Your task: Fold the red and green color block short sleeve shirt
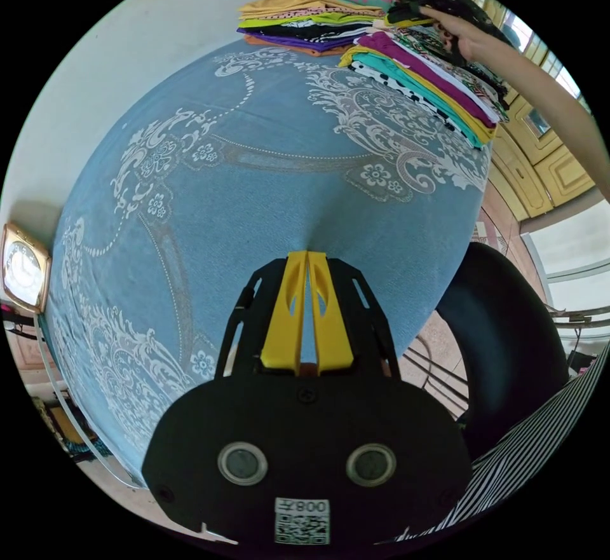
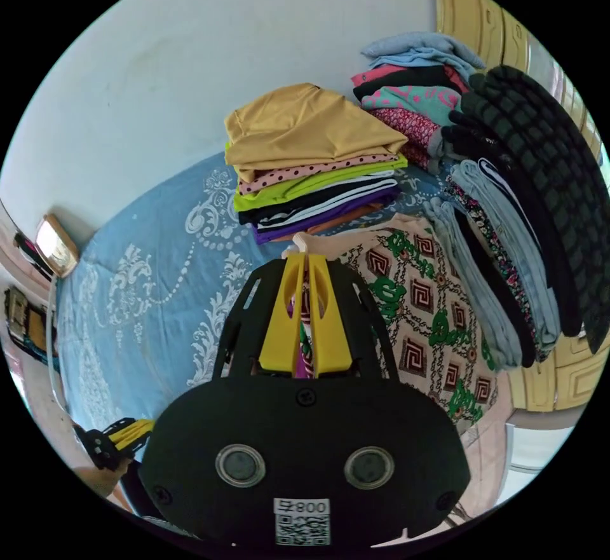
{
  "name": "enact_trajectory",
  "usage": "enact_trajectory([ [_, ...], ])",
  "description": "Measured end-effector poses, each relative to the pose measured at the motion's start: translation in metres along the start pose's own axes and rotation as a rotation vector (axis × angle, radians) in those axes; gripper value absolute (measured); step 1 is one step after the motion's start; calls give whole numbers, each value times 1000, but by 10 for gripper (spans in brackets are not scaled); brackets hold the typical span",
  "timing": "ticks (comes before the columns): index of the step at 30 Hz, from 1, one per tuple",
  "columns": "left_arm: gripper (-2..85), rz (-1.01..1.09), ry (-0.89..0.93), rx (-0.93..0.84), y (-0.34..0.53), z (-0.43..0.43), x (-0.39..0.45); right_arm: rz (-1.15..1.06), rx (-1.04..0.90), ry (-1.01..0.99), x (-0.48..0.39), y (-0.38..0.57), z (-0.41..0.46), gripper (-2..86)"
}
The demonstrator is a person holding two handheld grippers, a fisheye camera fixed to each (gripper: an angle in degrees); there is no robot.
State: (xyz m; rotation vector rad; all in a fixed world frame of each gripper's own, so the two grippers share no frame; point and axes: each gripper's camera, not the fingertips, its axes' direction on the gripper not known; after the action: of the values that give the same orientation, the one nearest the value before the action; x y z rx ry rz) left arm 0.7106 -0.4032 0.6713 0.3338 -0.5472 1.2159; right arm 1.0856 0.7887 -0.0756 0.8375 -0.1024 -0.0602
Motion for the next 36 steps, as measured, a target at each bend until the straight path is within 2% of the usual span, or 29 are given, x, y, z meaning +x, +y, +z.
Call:
enact_trajectory([
  [6,1,-109,134,6,8,-30,-8,57,95,-235,62,0,-77,0],
  [8,1,-164,350,42,11,-45,-16,61,140,-346,83,3,-118,-1],
  [11,1,-204,514,136,20,-75,-16,30,197,-452,100,8,-172,0],
  [23,0,-169,583,381,80,-223,31,-197,340,-813,118,36,-379,2],
  [29,2,-188,644,498,112,-282,56,-263,367,-890,123,58,-450,2],
  [36,8,-173,652,543,131,-329,100,-316,357,-914,129,79,-501,3],
])
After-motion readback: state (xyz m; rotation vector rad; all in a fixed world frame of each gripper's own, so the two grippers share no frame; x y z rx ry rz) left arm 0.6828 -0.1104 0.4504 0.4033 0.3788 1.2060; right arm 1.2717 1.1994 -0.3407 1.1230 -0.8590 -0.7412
